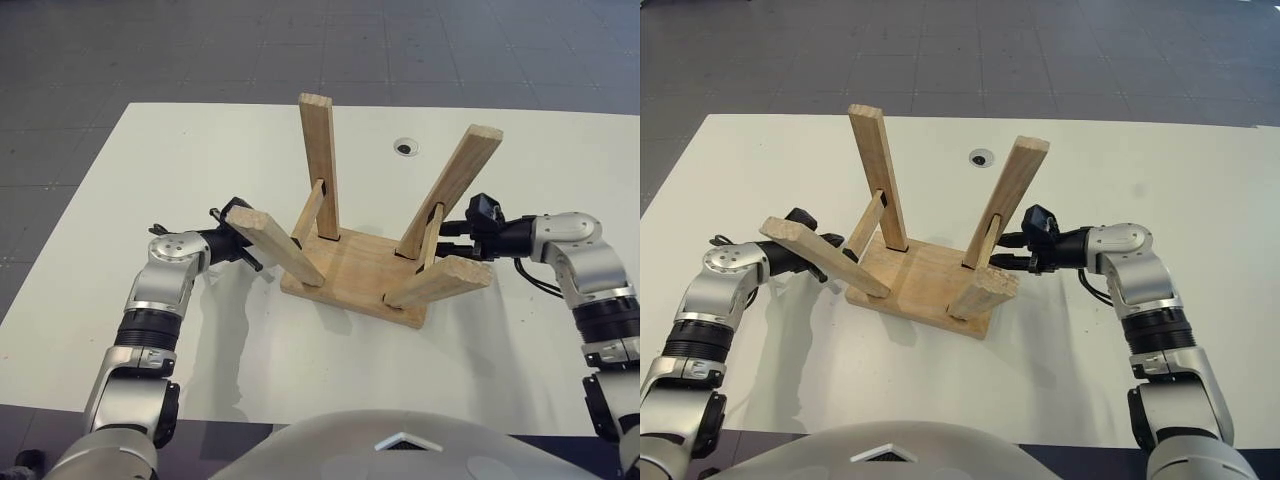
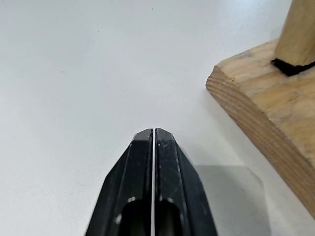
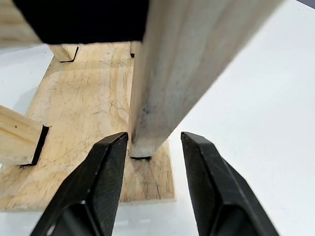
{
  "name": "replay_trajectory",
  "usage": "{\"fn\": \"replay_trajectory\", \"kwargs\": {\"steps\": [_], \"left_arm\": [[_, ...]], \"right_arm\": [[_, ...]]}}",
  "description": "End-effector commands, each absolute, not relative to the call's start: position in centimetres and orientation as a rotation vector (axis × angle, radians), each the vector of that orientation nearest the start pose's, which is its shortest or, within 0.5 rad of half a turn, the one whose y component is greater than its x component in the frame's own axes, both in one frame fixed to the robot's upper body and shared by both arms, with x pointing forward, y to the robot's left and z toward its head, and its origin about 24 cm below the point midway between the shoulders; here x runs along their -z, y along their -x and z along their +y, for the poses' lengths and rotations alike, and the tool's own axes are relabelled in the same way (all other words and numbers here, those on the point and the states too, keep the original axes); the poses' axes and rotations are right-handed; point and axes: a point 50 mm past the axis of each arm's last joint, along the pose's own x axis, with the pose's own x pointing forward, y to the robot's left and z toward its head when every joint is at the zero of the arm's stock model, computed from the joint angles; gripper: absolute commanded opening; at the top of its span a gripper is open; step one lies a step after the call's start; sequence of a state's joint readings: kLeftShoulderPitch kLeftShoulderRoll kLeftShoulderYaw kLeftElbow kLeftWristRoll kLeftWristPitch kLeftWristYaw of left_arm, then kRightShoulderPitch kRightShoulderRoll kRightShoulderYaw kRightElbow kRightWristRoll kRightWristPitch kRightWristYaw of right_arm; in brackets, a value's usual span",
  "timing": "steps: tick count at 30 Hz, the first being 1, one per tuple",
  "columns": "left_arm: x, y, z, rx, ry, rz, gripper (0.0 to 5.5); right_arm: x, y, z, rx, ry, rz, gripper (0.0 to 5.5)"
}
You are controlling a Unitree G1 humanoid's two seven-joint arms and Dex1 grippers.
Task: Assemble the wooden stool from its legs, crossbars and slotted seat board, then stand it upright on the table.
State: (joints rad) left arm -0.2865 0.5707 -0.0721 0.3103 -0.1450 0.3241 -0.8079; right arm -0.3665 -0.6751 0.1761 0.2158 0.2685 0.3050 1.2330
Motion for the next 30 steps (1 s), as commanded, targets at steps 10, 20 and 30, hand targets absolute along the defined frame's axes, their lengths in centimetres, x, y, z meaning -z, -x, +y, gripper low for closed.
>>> {"fn": "replay_trajectory", "kwargs": {"steps": [10,20,30], "left_arm": [[-4.6,-23.8,24.5,0.92,-0.109,0.866,0.1],[-4.5,-24.6,19.7,0.959,-0.026,0.762,0.1],[-7.3,-26.1,20.9,0.798,0.003,0.575,0.1]], "right_arm": [[-4.2,-23.2,-20.9,-1.009,0.182,0.565,1.79],[-1.4,-26.6,-18.2,-0.932,0.151,0.561,1.79],[-6.1,-29.4,-22.9,-0.628,0.086,0.376,1.79]]}}
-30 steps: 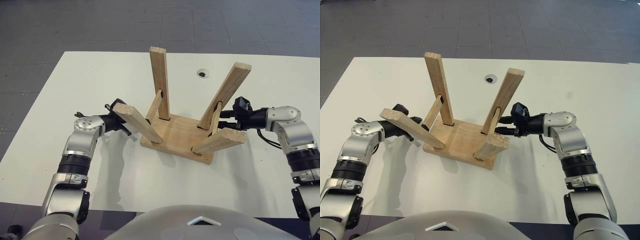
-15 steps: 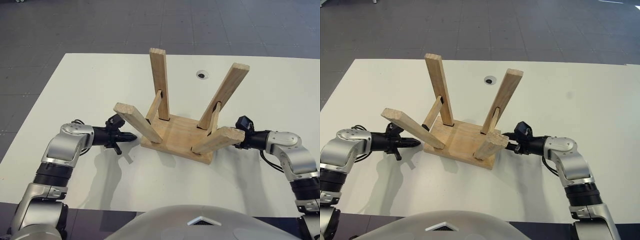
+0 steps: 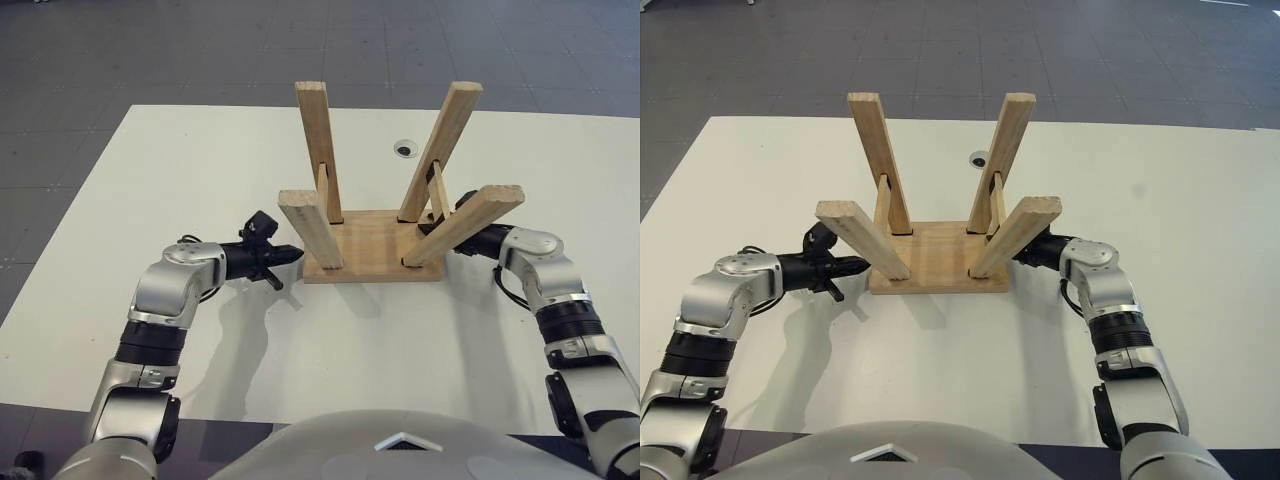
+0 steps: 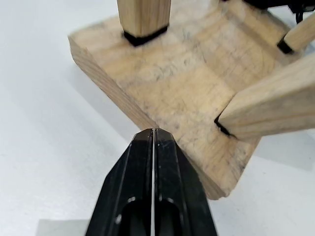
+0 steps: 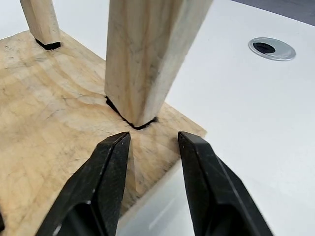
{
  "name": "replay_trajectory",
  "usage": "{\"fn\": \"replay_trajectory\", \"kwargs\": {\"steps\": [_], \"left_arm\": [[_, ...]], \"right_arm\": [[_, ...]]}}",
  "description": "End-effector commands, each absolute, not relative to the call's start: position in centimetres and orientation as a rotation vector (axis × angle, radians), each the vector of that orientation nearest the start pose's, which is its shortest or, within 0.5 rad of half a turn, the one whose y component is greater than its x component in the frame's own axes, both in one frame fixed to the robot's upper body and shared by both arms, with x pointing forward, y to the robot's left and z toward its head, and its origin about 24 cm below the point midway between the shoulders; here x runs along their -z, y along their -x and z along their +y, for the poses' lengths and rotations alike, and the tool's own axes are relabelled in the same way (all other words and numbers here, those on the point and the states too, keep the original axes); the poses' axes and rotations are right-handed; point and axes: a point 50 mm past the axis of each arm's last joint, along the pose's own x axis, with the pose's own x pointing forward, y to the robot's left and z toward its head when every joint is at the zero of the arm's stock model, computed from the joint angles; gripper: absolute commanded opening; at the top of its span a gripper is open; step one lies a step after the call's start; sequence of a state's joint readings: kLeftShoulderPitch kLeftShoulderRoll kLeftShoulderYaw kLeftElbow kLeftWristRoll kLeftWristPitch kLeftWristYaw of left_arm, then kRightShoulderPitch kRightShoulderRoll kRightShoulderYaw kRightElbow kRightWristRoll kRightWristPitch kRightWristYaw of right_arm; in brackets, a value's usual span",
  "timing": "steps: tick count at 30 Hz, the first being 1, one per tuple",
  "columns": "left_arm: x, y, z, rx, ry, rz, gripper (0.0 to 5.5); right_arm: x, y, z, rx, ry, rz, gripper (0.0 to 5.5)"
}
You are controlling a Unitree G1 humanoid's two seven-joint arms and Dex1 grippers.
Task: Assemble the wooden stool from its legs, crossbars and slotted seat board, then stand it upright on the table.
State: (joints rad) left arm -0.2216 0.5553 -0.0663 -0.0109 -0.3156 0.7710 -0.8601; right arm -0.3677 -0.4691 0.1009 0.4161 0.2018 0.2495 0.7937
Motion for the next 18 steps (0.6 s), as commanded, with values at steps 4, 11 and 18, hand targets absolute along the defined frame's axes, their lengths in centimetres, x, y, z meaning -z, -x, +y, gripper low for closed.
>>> {"fn": "replay_trajectory", "kwargs": {"steps": [4,11,18], "left_arm": [[-9.3,-24.8,23.1,0.825,0.071,0.481,0.61],[-15.3,-25.5,26.3,1.002,0.122,0.245,1.62],[-16.7,-24.4,26.0,1.25,0.057,0.32,2.3]], "right_arm": [[-8.4,-25.7,-25.5,-0.59,0.069,0.4,2.0],[-14.2,-21.3,-25.6,-0.872,0.074,0.384,3.13],[-17.0,-20.4,-23.7,-1.093,0.117,0.331,3.66]]}}
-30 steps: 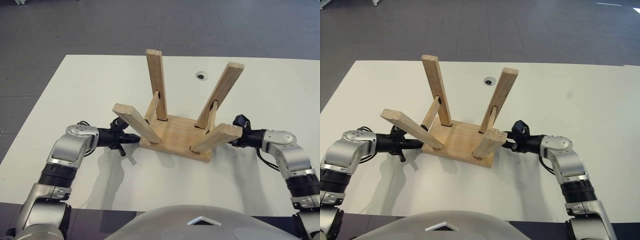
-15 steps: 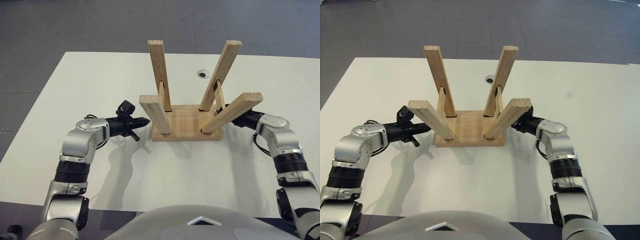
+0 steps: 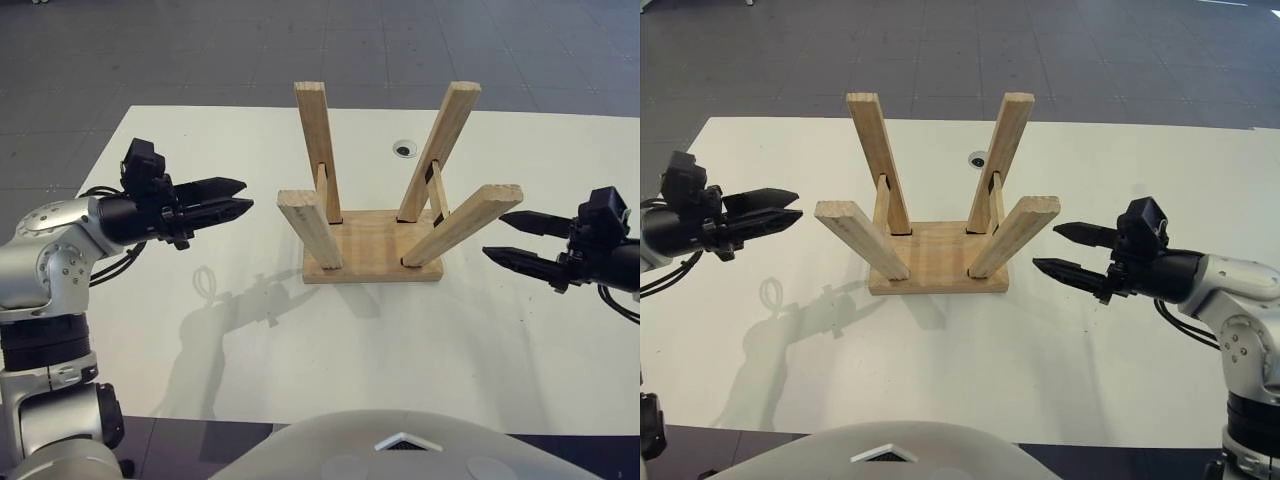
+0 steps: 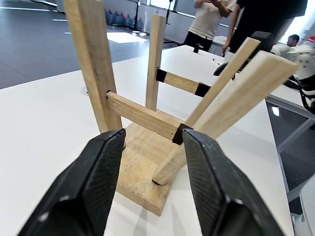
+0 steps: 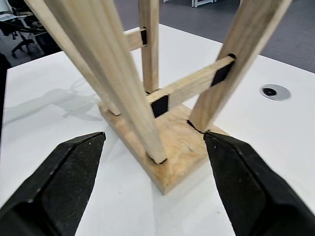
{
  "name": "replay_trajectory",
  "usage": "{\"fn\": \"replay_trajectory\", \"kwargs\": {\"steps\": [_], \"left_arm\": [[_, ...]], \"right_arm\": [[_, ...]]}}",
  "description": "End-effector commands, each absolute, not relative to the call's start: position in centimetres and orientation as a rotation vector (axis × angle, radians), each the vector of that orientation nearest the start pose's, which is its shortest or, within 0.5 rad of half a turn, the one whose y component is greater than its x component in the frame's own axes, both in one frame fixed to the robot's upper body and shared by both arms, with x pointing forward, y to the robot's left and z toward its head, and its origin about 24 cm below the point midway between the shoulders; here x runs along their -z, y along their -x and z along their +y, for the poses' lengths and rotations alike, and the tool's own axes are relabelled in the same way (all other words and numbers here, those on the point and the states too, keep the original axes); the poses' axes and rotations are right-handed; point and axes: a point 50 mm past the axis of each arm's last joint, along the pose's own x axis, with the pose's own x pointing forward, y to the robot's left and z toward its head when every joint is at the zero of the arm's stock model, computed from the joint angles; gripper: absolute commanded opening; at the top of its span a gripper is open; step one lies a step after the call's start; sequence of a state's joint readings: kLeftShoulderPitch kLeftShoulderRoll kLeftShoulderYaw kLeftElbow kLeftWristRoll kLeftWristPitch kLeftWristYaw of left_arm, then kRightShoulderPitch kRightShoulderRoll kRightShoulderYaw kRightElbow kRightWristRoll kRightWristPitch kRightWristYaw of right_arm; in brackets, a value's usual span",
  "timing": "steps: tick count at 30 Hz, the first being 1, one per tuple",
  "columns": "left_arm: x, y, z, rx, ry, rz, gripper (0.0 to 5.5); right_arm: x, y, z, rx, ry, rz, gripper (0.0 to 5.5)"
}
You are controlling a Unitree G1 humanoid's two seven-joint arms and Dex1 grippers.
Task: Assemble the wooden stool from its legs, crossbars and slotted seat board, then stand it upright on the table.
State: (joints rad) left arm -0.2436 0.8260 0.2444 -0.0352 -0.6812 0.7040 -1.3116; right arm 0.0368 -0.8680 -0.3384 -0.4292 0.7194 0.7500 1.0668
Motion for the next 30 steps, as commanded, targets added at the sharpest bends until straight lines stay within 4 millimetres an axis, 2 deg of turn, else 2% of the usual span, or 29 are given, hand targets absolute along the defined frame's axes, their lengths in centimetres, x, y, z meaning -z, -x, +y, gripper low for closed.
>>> {"fn": "replay_trajectory", "kwargs": {"steps": [1,4,9,14,19,23,26,30], "left_arm": [[-17.0,-24.6,25.9,1.271,0.047,0.317,2.3],[-17.8,-25.2,24.6,1.351,0.035,0.29,2.3],[-17.1,-25.2,22.4,1.469,0.051,0.302,2.3],[-16.9,-25.4,21.7,1.481,0.05,0.296,2.3],[-16.8,-26.2,20.3,1.498,0.077,0.261,2.32],[-16.6,-26.0,19.7,1.545,0.096,0.282,2.32],[-16.5,-26.0,19.5,1.554,0.12,0.29,1.68],[-16.4,-25.7,19.4,1.585,0.155,0.313,1.56]], "right_arm": [[-17.2,-20.6,-23.7,-1.099,0.122,0.32,3.66],[-17.6,-21.6,-23.6,-1.11,0.135,0.291,3.66],[-17.2,-22.6,-22.9,-1.158,0.125,0.281,3.66],[-17.5,-23.2,-22.2,-1.248,0.137,0.241,3.66],[-16.6,-23.9,-22.1,-1.314,0.133,0.258,2.66],[-16.0,-24.3,-22.4,-1.339,0.148,0.289,1.94],[-15.7,-24.6,-22.4,-1.343,0.146,0.299,1.22],[-16.3,-23.9,-21.8,-1.392,0.11,0.283,1.2]]}}
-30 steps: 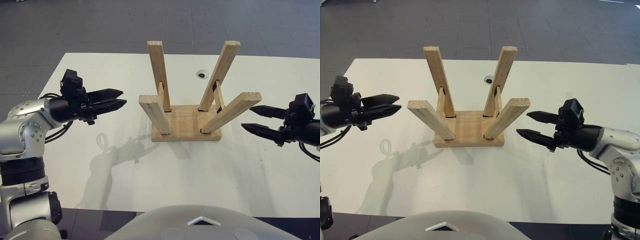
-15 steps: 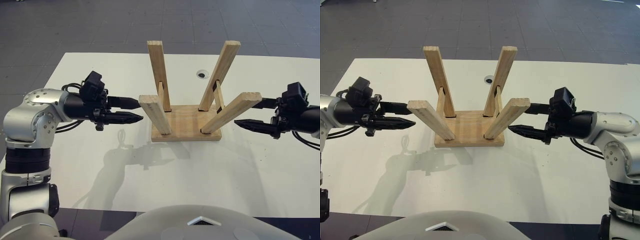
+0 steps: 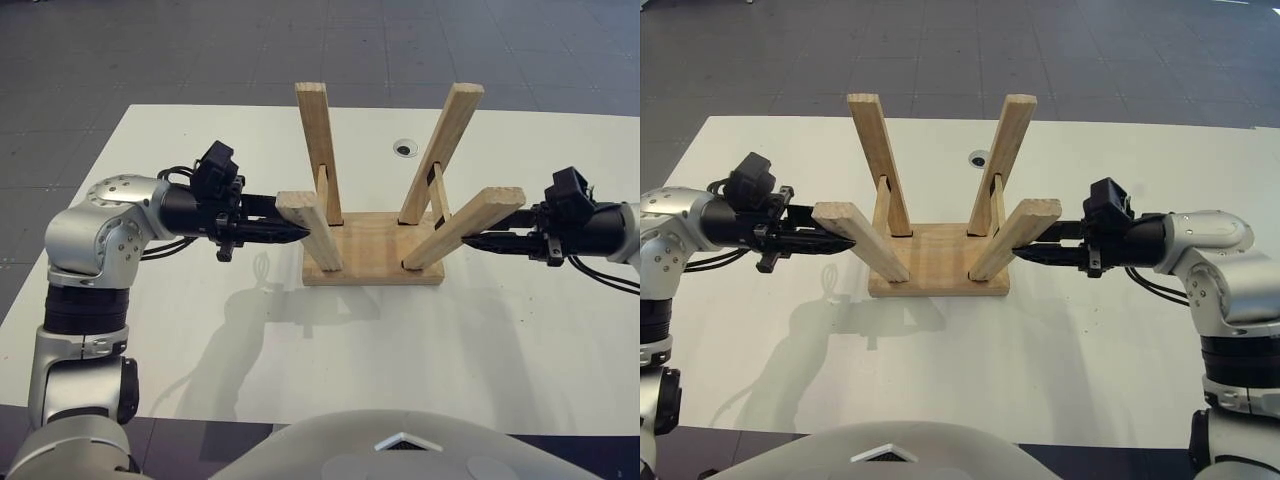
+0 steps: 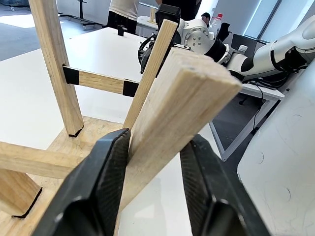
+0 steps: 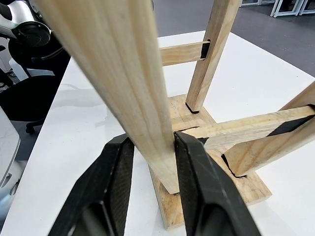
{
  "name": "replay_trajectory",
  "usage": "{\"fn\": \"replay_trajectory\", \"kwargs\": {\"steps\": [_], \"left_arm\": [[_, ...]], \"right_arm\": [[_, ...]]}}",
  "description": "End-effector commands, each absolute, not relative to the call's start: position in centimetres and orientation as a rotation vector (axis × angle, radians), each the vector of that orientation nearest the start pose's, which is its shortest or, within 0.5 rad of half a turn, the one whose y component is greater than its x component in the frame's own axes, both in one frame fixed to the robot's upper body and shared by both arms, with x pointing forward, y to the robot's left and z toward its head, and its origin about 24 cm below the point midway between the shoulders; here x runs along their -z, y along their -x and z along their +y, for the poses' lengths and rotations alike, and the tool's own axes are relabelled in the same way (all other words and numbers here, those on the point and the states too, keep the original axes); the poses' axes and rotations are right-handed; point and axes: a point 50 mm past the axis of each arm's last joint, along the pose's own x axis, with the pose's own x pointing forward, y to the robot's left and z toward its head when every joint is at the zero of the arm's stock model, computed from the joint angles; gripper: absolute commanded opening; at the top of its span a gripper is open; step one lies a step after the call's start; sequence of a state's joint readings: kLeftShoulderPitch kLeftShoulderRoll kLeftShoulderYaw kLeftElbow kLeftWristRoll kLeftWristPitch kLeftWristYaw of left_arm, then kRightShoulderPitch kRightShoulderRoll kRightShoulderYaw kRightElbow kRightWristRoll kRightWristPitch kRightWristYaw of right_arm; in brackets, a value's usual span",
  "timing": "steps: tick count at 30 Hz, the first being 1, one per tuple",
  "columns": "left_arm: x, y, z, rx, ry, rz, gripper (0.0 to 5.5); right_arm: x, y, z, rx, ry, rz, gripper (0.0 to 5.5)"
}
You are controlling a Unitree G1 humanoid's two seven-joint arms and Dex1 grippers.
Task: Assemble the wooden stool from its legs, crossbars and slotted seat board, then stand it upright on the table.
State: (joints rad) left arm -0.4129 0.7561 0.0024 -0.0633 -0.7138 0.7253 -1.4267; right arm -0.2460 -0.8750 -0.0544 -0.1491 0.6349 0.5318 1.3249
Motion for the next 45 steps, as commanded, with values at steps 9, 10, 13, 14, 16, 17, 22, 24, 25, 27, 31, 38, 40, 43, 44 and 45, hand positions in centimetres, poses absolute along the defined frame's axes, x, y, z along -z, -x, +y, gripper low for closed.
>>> {"fn": "replay_trajectory", "kwargs": {"steps": [9,10,13,14,16,17,22,24,25,27,31,38,40,43,44,45], "left_arm": [[-19.9,-25.2,21.5,1.607,0.439,0.446,1.19],[-19.2,-26.1,21.2,1.574,0.496,0.494,1.15],[-15.6,-29.0,19.6,1.42,0.722,0.707,1.1],[-14.5,-30.0,19.1,1.358,0.794,0.766,1.1],[-12.5,-31.9,18.3,1.209,0.897,0.838,1.45],[-11.7,-32.3,18.0,1.164,0.946,0.873,1.6],[-10.7,-33.2,17.9,1.06,1.067,0.891,2.2],[-11.3,-33.7,19.0,0.998,1.121,0.833,2.2],[-11.5,-33.8,19.5,0.985,1.134,0.812,2.2],[-12.2,-33.8,20.7,0.963,1.188,0.753,2.2],[-13.1,-33.8,22.3,0.934,1.272,0.65,2.2],[-13.7,-34.5,25.2,0.808,1.192,0.402,2.2],[-12.5,-33.9,27.1,0.739,1.018,0.336,2.2],[-8.3,-30.3,28.9,0.784,0.519,0.369,2.2],[-6.9,-28.4,29.3,0.835,0.348,0.399,2.2],[-5.9,-26.6,29.4,0.894,0.186,0.416,2.2]], "right_arm": [[-19.6,-22.1,-21.8,-1.478,-0.199,0.398,1.02],[-18.7,-23.0,-22.0,-1.436,-0.268,0.458,1.01],[-14.3,-26.4,-22.6,-1.254,-0.486,0.685,1.01],[-13.1,-27.6,-22.9,-1.173,-0.542,0.731,1.0],[-11.3,-29.7,-23.5,-1.027,-0.6,0.782,1.0],[-10.7,-30.4,-23.6,-0.988,-0.622,0.807,1.37],[-11.3,-32.2,-22.9,-0.999,-0.795,0.801,2.21],[-11.4,-32.3,-23.2,-0.989,-0.852,0.797,2.54],[-11.3,-32.3,-23.4,-0.981,-0.875,0.796,2.61],[-11.7,-32.2,-23.8,-0.999,-0.931,0.758,2.61],[-13.2,-32.0,-24.5,-1.037,-1.004,0.64,2.61],[-12.5,-31.4,-27.1,-0.874,-0.912,0.529,3.71],[-11.7,-30.6,-29.0,-0.762,-0.836,0.484,3.75],[-10.1,-27.8,-30.3,-0.68,-0.582,0.477,3.75],[-9.4,-26.3,-30.1,-0.683,-0.408,0.508,3.75],[-8.9,-25.1,-29.6,-0.708,-0.233,0.532,3.75]]}}
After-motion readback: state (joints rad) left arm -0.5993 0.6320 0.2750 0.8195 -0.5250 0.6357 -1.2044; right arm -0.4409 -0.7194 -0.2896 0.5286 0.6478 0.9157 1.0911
